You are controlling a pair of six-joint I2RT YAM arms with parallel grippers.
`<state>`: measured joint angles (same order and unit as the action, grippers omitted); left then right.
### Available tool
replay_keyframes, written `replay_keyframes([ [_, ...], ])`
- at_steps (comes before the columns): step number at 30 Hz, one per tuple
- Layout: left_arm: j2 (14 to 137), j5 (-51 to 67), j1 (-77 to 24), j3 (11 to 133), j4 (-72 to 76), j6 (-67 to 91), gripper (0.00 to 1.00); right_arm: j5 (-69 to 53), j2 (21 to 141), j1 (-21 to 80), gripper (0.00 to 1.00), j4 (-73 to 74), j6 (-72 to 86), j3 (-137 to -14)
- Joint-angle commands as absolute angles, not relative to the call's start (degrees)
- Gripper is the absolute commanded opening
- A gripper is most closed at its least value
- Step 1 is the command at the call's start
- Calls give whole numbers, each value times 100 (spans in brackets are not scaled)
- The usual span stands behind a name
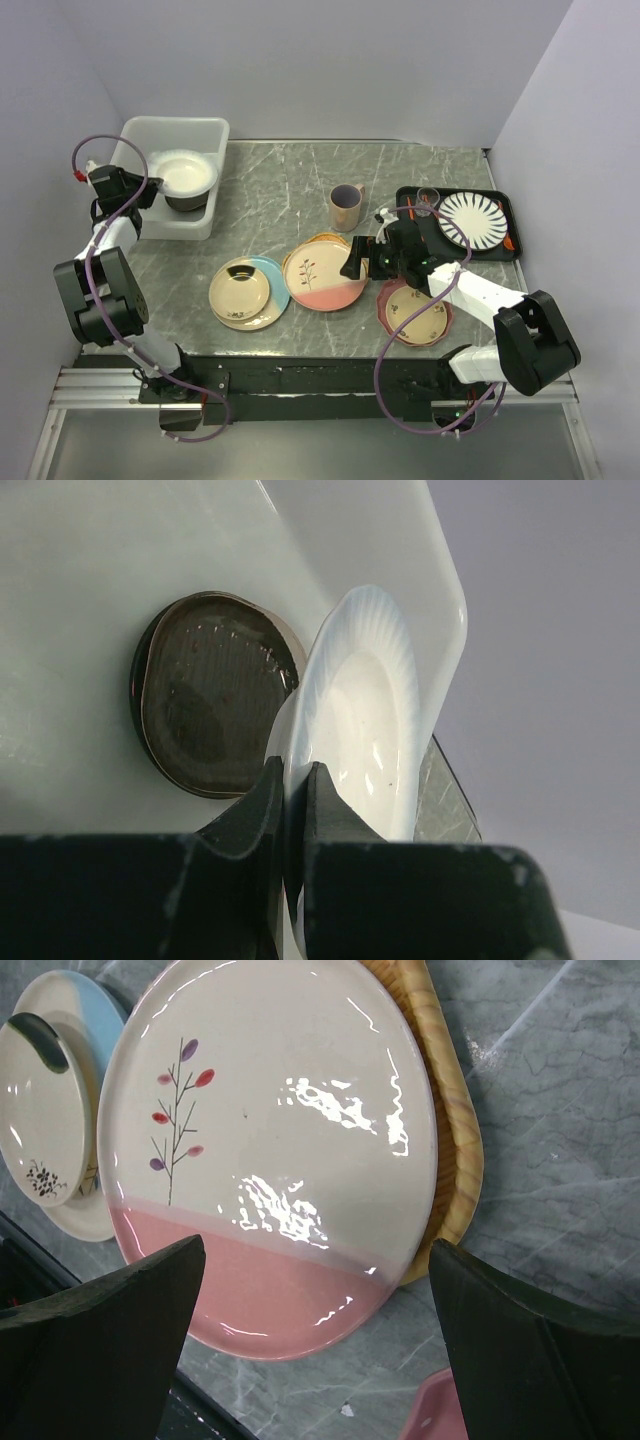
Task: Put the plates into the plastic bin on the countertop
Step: Place the plate in the plastic bin.
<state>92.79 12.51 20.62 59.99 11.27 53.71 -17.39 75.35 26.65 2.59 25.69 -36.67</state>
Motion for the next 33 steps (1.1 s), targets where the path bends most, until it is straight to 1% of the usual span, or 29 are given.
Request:
replay_keyframes([
  [1, 9141, 1213, 2083, 6328, 1723, 5528, 1, -1679, 7497, 2716, 100, 176, 2452, -3902],
  [14, 9299, 519, 2118, 6337, 1389, 5625, 1, -1688, 7506, 2716, 100, 158, 2443, -3876],
  [23, 9940, 712, 2109, 6758, 1064, 5520, 1, -1687, 7497, 2707, 100, 149, 2443, -3876],
  [33, 10178, 791, 2118, 6864, 958, 5485, 1, -1670, 7488, 2707, 100, 158, 2452, -3867],
])
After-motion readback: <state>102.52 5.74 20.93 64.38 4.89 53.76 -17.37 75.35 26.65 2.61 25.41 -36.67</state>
